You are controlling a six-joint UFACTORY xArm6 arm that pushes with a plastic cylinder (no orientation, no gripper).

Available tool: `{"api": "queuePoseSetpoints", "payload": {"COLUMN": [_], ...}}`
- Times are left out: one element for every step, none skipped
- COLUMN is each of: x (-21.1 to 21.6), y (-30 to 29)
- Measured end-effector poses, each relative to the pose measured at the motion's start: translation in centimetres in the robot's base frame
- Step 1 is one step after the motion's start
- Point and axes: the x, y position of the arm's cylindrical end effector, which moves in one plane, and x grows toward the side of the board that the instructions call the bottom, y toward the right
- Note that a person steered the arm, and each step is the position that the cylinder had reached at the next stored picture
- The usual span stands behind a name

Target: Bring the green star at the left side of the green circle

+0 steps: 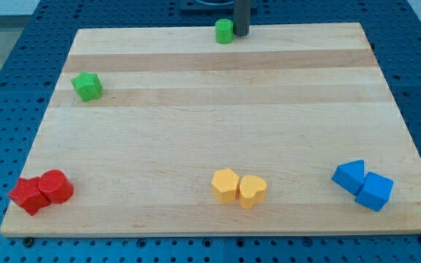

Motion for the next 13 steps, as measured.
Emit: {"api": "queuePoseSetpoints", "payload": {"x": [0.7,4.8,13.8,22.6,25.1,23.0,17.1,14.4,17.2,20.6,24.0,23.8,19.5], "y": [2.2,5.5,3.4,-4.2,-15.1,-26.7,-32.6,-28.0,-22.7,-20.7,-20.7,-19.1,-18.2]}}
